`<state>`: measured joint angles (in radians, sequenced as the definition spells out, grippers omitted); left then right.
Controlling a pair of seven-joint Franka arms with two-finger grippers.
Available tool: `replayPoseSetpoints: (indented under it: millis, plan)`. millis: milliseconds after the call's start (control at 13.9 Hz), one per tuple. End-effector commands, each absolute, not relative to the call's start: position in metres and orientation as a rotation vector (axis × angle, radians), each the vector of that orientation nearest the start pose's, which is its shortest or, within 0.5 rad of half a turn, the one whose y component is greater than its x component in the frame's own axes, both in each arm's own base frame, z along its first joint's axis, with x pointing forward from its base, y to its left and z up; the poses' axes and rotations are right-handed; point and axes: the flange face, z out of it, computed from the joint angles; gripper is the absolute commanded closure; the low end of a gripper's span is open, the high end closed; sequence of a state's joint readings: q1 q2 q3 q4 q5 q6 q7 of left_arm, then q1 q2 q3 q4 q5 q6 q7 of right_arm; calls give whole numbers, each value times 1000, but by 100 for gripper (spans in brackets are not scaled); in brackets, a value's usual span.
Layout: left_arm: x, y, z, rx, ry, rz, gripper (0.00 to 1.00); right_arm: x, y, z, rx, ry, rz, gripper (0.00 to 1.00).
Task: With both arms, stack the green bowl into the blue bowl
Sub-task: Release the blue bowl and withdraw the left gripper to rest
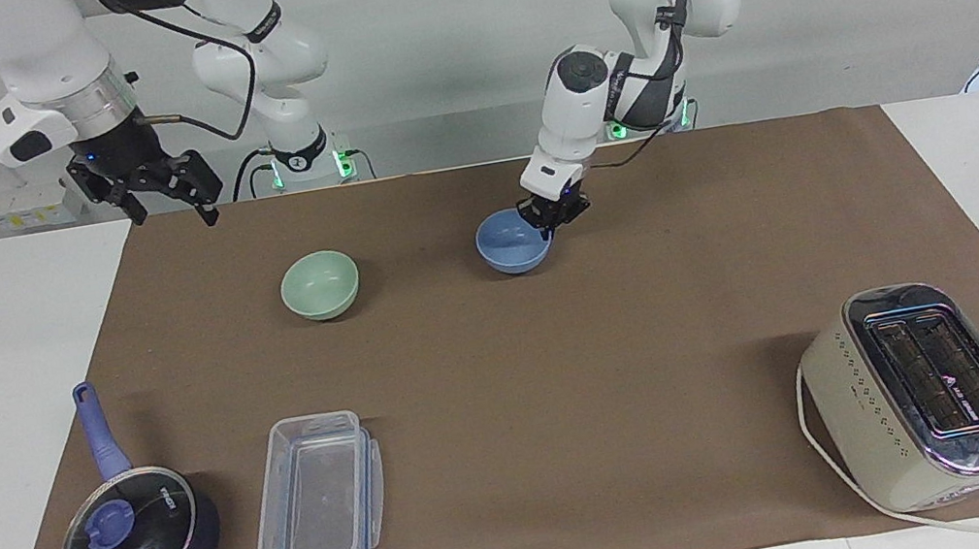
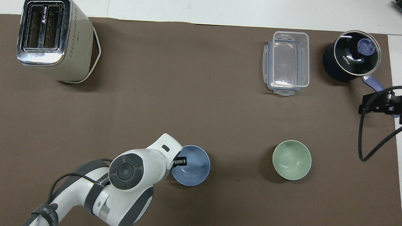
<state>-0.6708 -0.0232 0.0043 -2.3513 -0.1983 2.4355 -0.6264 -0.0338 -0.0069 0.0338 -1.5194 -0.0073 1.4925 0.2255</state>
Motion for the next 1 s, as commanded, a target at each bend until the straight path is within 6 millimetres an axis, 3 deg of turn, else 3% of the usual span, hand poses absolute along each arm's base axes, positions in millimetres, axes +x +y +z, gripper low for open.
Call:
replayPoseSetpoints:
  millis: [0, 287, 502, 717, 933]
  plan:
    - [453, -284, 387, -3312, -322, 21, 0, 540, -5, 645, -3111, 346, 21, 0]
    - [494, -238, 409, -3302, -469, -52, 0, 539, -11, 646, -3109, 360, 19, 0]
    - [528, -180, 433, -3301, -310, -117, 0, 533, -17, 639, -3108, 373, 14, 0]
    - [551, -114, 459, -3298, -115, -130, 0, 511, -18, 604, -3118, 314, 22, 0]
    - [564, -66, 494, -3271, 27, -114, 0, 494, -24, 572, -3121, 281, 32, 0]
